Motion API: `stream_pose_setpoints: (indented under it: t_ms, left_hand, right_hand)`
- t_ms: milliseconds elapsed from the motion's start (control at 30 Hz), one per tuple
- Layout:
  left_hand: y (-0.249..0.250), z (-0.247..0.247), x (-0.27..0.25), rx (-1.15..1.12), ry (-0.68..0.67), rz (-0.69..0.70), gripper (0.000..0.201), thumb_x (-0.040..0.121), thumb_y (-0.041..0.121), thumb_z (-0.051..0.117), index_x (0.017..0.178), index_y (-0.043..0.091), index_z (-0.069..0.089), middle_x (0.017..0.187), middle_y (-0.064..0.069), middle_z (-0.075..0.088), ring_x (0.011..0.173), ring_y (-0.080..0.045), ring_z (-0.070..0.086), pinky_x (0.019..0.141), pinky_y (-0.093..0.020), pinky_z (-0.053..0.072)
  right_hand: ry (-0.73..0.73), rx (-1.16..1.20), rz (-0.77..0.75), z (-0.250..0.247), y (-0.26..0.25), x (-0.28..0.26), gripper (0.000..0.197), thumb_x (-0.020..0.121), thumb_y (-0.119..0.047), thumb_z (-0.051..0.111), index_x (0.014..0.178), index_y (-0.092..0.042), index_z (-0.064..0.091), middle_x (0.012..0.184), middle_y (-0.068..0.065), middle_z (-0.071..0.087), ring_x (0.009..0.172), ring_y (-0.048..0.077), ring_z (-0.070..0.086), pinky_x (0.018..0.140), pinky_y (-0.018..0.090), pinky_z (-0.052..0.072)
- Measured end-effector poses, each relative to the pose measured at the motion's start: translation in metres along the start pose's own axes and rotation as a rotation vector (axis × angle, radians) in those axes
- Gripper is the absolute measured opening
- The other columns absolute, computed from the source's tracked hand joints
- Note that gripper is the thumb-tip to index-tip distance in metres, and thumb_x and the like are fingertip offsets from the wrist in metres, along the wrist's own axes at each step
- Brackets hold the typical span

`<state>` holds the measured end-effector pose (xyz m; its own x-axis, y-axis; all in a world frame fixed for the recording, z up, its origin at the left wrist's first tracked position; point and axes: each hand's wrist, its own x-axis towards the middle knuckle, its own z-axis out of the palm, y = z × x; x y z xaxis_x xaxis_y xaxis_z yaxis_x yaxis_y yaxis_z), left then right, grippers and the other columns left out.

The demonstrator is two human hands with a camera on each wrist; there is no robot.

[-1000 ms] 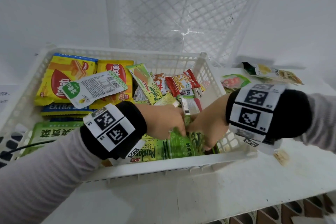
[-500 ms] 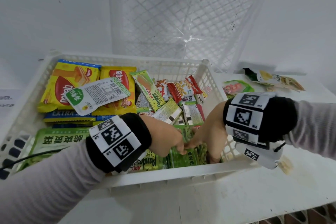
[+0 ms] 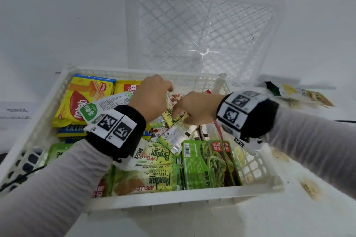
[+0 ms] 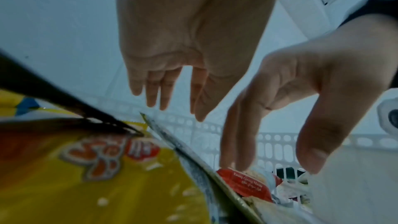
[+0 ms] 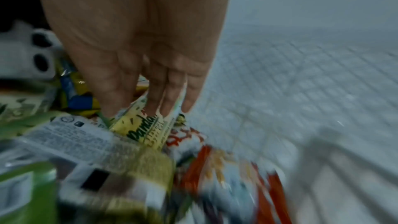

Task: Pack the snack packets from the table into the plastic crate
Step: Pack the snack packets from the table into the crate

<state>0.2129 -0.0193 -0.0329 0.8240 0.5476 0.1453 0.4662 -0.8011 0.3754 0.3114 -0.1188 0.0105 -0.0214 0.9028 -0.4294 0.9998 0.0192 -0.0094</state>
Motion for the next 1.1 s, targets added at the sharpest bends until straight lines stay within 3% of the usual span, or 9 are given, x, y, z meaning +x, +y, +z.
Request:
stream_pose_setpoints:
  t_ms: [67,233,400,600,734,834,967,1034,1101]
  left_hand:
    - [-0.008,0.004,0.005,0.038,0.038,-0.097,0.046,0.083,0.008,0.054,0.128,0.013,0.051,0.125,-0.014,0.051,0.118,-0.03,0.043,0.1,-0.038,0.036]
    - [-0.019,0.008,0.009,0.121,0.024,-0.184,0.045,0.085,0.012,0.054,0.129,0.015,0.047,0.121,-0.014,0.055,0.114,-0.034,0.046,0.094,-0.042,0.041]
    - [-0.022,0.006,0.008,0.01,0.031,-0.22,0.039,0.082,0.012,0.061,0.12,0.016,0.053,0.119,-0.011,0.059,0.114,-0.031,0.049,0.094,-0.042,0.041]
    - [-0.014,0.003,0.007,-0.125,0.086,-0.247,0.031,0.079,0.005,0.062,0.109,0.006,0.054,0.102,-0.015,0.06,0.099,-0.031,0.056,0.084,-0.04,0.045]
    - [-0.01,-0.011,0.006,-0.374,0.165,-0.258,0.02,0.077,0.01,0.07,0.096,0.007,0.07,0.089,-0.007,0.066,0.085,-0.02,0.061,0.068,-0.025,0.043]
    - [-0.001,-0.03,0.003,-0.622,0.25,-0.244,0.015,0.075,0.003,0.07,0.084,0.015,0.07,0.081,-0.004,0.066,0.084,-0.024,0.065,0.072,-0.029,0.051]
    - [0.001,-0.05,0.004,-0.725,0.378,-0.232,0.028,0.079,0.0,0.063,0.077,0.028,0.062,0.095,-0.004,0.062,0.089,-0.028,0.064,0.079,-0.041,0.055]
    - [0.006,-0.05,0.004,-0.806,0.33,-0.268,0.032,0.078,-0.003,0.06,0.076,0.029,0.057,0.101,-0.01,0.061,0.089,-0.033,0.065,0.076,-0.051,0.056]
    - [0.015,-0.04,0.004,-0.814,0.221,-0.315,0.036,0.074,-0.008,0.056,0.081,0.027,0.054,0.107,-0.016,0.059,0.089,-0.037,0.064,0.071,-0.051,0.057]
  right_hand:
    - [0.011,-0.089,-0.093,0.005,-0.007,0.012,0.051,0.086,-0.005,0.058,0.133,-0.022,0.05,0.134,0.001,0.053,0.121,0.019,0.049,0.102,0.032,0.04]
    - [-0.051,-0.257,-0.183,0.015,-0.02,0.03,0.044,0.081,-0.006,0.064,0.122,-0.018,0.055,0.119,0.005,0.052,0.103,0.025,0.055,0.071,0.031,0.046]
    - [-0.037,-0.313,-0.163,0.021,-0.02,0.033,0.038,0.079,-0.016,0.071,0.113,-0.012,0.056,0.119,0.007,0.051,0.101,0.027,0.055,0.074,0.036,0.051]
    - [0.047,-0.177,-0.134,0.012,-0.013,0.027,0.011,0.083,-0.008,0.063,0.086,-0.01,0.052,0.098,0.01,0.062,0.092,0.025,0.057,0.07,0.03,0.044]
    - [0.166,-0.017,-0.044,-0.003,-0.001,0.013,0.02,0.085,-0.007,0.061,0.076,-0.013,0.045,0.078,0.001,0.053,0.073,0.017,0.051,0.056,0.015,0.034]
    - [0.234,0.185,0.04,-0.017,0.006,-0.004,0.032,0.083,-0.008,0.066,0.068,-0.018,0.039,0.07,-0.007,0.046,0.063,0.007,0.046,0.053,0.01,0.033]
    - [0.291,0.361,0.21,-0.026,0.021,-0.016,0.017,0.086,-0.007,0.061,0.088,-0.014,0.046,0.074,-0.008,0.047,0.063,0.004,0.045,0.053,0.015,0.035]
    - [0.255,0.397,0.359,-0.022,0.03,-0.016,0.016,0.091,-0.002,0.05,0.105,-0.008,0.05,0.085,0.002,0.054,0.067,0.013,0.053,0.047,0.018,0.044]
    - [0.108,0.299,0.483,-0.016,0.035,-0.017,0.023,0.093,-0.001,0.043,0.114,0.0,0.051,0.093,0.011,0.059,0.077,0.022,0.061,0.037,0.014,0.042]
